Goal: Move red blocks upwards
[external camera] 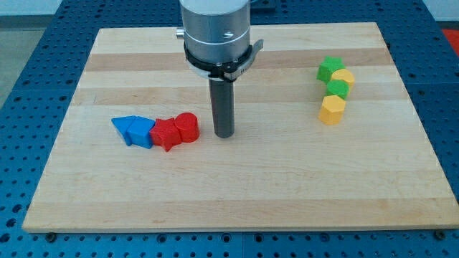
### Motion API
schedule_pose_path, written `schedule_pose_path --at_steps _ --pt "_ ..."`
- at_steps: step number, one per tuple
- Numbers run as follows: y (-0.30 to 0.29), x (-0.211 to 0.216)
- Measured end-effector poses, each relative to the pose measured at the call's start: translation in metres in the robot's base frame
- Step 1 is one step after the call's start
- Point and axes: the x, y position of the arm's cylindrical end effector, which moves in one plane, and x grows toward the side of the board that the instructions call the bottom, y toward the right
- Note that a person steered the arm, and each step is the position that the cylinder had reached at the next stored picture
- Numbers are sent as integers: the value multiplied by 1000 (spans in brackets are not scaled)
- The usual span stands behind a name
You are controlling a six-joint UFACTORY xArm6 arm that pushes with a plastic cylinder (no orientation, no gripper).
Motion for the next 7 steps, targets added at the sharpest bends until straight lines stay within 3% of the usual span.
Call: schedule_pose_path --at_steps 2,3,6,7 --pt "43 14" --pt "40 45" --pt "-50 58" --pt "-49 28"
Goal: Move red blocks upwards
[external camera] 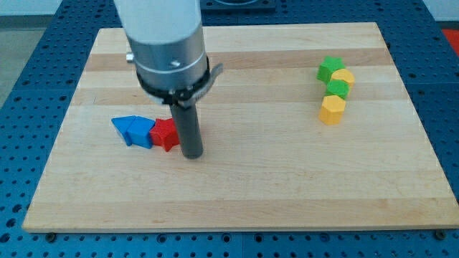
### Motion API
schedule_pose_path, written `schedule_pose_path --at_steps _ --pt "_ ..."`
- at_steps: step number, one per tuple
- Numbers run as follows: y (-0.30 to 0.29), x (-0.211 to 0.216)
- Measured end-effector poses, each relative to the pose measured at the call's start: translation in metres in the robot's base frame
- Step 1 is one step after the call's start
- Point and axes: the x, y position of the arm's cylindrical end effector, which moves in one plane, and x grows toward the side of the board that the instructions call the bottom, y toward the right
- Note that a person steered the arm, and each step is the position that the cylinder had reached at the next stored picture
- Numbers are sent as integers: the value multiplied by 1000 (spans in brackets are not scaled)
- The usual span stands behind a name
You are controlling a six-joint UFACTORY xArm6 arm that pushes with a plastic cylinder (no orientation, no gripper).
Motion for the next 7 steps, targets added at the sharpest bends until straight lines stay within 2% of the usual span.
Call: schedule_pose_path --at_steps 1,2,4,7 --pt "5 -30" --pt "5 -35" --pt "8 -8" --pt "-45 19"
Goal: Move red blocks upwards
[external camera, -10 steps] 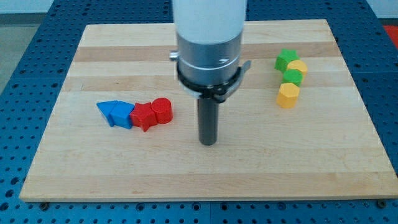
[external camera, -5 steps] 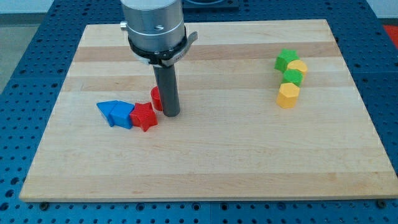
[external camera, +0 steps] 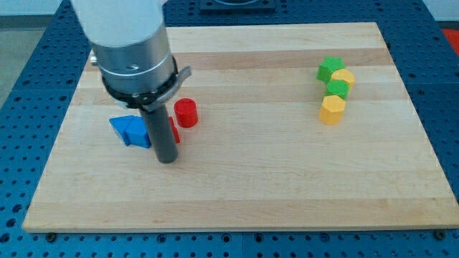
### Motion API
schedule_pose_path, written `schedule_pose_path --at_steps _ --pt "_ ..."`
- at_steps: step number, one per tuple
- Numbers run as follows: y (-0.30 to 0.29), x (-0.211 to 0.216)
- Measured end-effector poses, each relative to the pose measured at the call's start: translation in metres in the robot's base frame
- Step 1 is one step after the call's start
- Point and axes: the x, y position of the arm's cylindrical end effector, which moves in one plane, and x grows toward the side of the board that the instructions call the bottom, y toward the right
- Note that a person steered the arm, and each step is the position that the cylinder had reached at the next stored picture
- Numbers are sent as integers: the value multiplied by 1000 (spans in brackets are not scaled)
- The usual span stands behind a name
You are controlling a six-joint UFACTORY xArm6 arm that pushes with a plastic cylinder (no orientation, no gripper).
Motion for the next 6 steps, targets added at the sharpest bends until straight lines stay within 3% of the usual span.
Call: schedule_pose_path --at_steps 3,6 --pt "12 -88" --pt "108 -88"
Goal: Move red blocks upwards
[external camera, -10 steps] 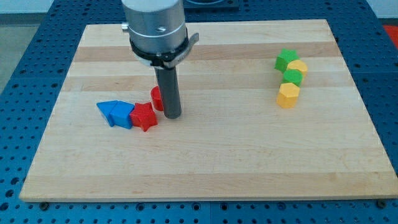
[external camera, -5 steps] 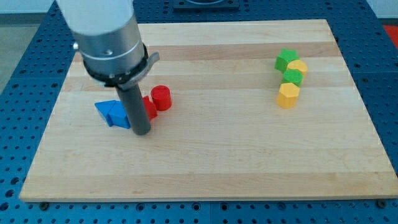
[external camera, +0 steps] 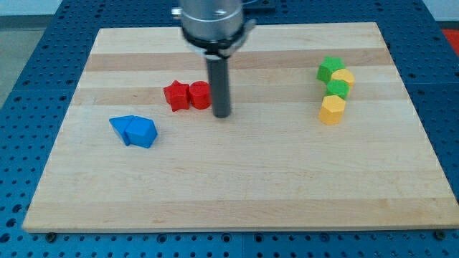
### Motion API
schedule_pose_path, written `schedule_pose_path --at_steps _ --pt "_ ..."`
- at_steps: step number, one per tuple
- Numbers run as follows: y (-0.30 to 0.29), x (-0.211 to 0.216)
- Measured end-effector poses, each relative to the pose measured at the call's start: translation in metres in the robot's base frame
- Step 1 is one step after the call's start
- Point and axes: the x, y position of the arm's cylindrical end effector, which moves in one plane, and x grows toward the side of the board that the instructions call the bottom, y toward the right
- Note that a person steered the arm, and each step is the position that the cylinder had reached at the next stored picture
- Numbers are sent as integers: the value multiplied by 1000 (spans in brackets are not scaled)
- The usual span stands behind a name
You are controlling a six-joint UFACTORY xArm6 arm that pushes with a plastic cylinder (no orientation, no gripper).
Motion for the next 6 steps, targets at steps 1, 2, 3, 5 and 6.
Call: schedule_pose_path --at_steps 1,2,3,5,6 --pt "19 -22" --pt "0 -35" --pt "-17 -35" --pt "-50 -35" --pt "-53 -35"
